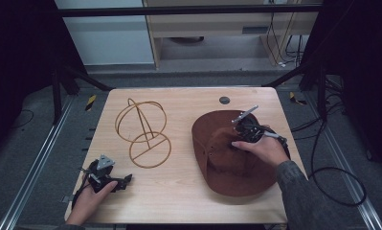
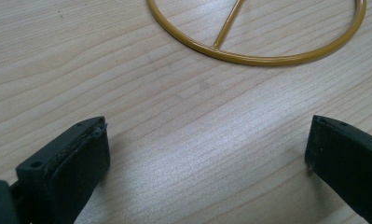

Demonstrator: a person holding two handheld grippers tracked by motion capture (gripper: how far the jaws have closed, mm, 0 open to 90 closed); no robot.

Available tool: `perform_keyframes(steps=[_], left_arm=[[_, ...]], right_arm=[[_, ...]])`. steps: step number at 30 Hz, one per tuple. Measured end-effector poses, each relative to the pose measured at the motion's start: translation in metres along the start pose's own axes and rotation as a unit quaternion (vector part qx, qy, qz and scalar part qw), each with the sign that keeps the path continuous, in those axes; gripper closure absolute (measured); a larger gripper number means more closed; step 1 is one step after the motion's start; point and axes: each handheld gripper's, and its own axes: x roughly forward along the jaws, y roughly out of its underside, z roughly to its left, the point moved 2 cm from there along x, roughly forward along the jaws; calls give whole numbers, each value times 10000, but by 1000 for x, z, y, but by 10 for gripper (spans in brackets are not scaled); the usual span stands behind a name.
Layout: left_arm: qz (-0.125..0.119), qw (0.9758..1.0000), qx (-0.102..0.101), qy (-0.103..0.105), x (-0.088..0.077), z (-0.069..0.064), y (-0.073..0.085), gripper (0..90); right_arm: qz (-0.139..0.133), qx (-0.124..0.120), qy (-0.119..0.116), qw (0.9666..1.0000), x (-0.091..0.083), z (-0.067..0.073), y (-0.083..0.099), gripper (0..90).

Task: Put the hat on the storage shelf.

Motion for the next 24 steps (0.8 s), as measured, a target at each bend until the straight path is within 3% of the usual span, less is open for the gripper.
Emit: perform_keyframes(steps=[6, 10, 21, 24], left_arm=[[7, 10000, 7, -1, 0, -1, 0, 0], [1, 10000, 10, 7, 0, -1, 0, 0], [3, 10000, 22, 16, 0, -1, 0, 0], [0, 10000, 23, 18, 0, -1, 0, 0]], right_arm=[[171, -78, 1, 9998, 1, 1, -2, 738], [133, 10, -132, 9998, -3, -1, -3, 839], [-130, -9, -213, 9997, -21, -4, -11, 889], [-312, -27, -208, 9993, -34, -3, -18, 890]])
